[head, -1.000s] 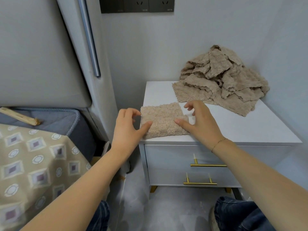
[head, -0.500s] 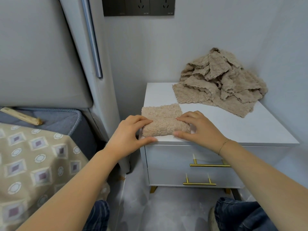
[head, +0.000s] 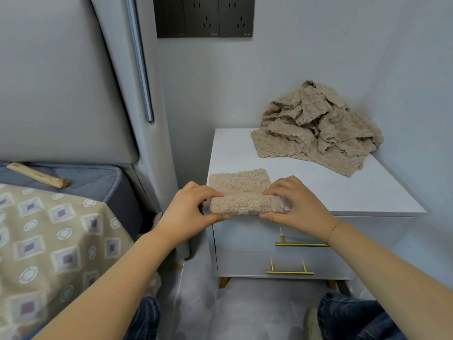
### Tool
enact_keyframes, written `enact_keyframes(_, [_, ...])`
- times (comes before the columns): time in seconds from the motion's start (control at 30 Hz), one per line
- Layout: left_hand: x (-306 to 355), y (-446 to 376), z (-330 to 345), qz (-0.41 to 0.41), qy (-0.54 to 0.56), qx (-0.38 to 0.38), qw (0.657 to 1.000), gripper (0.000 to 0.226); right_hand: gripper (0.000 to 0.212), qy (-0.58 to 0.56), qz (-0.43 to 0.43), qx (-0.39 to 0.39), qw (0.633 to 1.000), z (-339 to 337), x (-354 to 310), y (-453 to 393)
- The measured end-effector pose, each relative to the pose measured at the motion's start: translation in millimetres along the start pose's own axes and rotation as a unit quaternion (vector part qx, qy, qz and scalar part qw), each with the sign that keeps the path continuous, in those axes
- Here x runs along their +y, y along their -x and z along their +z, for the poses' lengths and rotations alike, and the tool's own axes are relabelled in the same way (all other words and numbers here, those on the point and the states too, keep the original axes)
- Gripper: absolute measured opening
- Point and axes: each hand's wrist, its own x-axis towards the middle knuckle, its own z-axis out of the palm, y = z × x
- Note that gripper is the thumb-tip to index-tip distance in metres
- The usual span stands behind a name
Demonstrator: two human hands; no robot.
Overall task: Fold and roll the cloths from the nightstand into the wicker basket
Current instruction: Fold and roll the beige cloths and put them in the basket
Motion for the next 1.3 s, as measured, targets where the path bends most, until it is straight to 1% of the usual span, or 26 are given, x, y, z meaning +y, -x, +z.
enact_keyframes(0.1, [5,-3,-3,-0.058,0.066,-0.039,0.995,0.028,0.034,-0.068,0.04,0.012,0.997,-1,-5,-3])
enact_keyframes(0.17, [4,-6,-3,-0.096,0.124,-0.059,0.986,0.032,0.027,-0.107,0.077,0.003,0.991,-2,-7,-8])
enact_keyframes(0.2, [3,-7,-3,-0.124,0.154,-0.064,0.978,0.039,0.026,-0.118,0.093,-0.004,0.989,-1,-7,-11])
enact_keyframes(0.23, [2,-10,-2,-0.152,0.172,-0.066,0.971,0.053,0.029,-0.128,0.107,-0.011,0.986,-1,-7,-14])
enact_keyframes(0.3, [-3,-14,-1,-0.198,0.182,-0.068,0.961,0.083,0.048,-0.15,0.133,-0.015,0.98,-3,-7,-19])
enact_keyframes(0.33, [-4,-17,-1,-0.217,0.189,-0.07,0.955,0.089,0.056,-0.16,0.147,-0.01,0.976,-4,-7,-21])
enact_keyframes(0.37, [-3,-19,-2,-0.235,0.203,-0.072,0.948,0.09,0.059,-0.167,0.16,-0.002,0.973,-5,-8,-24])
enact_keyframes(0.43, [-3,-24,-2,-0.269,0.243,-0.076,0.929,0.087,0.058,-0.166,0.174,0.013,0.971,-3,-7,-30])
enact_keyframes(0.5, [0,-27,-2,-0.291,0.267,-0.067,0.916,0.077,0.058,-0.155,0.179,0.026,0.971,0,-6,-35])
enact_keyframes(0.6, [0,-36,3,-0.317,0.265,-0.037,0.91,0.065,0.059,-0.124,0.189,0.041,0.973,4,-1,-42])
enact_keyframes(0.73, [-3,-48,12,-0.353,0.238,-0.009,0.905,0.068,0.06,-0.077,0.213,0.058,0.972,9,3,-49])
enact_keyframes(0.83, [-9,-53,16,-0.361,0.21,0.003,0.909,0.063,0.048,-0.055,0.253,0.065,0.964,11,6,-54])
enact_keyframes(0.9, [-15,-56,19,-0.353,0.22,0.001,0.909,0.055,0.049,-0.047,0.268,0.067,0.96,12,6,-57])
enact_keyframes(0.93, [-17,-58,18,-0.345,0.231,-0.01,0.91,0.052,0.05,-0.04,0.272,0.061,0.959,12,7,-59])
enact_keyframes(1.0, [-18,-61,16,-0.326,0.225,-0.051,0.917,0.064,0.046,-0.025,0.275,0.043,0.96,13,8,-62])
enact_keyframes(1.03, [-17,-63,14,-0.308,0.207,-0.065,0.926,0.061,0.044,-0.023,0.269,0.039,0.962,13,9,-64])
enact_keyframes(1.07, [-17,-64,13,-0.287,0.19,-0.071,0.936,0.05,0.046,-0.026,0.259,0.038,0.965,13,9,-66])
enact_keyframes(1.1, [-15,-64,10,-0.273,0.174,-0.077,0.943,0.038,0.052,-0.03,0.251,0.035,0.967,13,9,-66])
enact_keyframes(1.17, [-11,-65,2,-0.251,0.134,-0.09,0.954,0.028,0.06,-0.025,0.233,0.024,0.972,12,6,-66])
enact_keyframes(1.2, [-10,-65,0,-0.237,0.113,-0.105,0.959,0.029,0.059,-0.028,0.224,0.017,0.974,12,6,-65])
enact_keyframes(1.23, [-10,-64,-2,-0.22,0.098,-0.124,0.963,0.036,0.056,-0.038,0.215,0.008,0.976,11,7,-64])
enact_keyframes(1.3, [-8,-63,-8,-0.19,0.098,-0.17,0.962,0.059,0.05,-0.093,0.202,-0.015,0.975,7,8,-61])
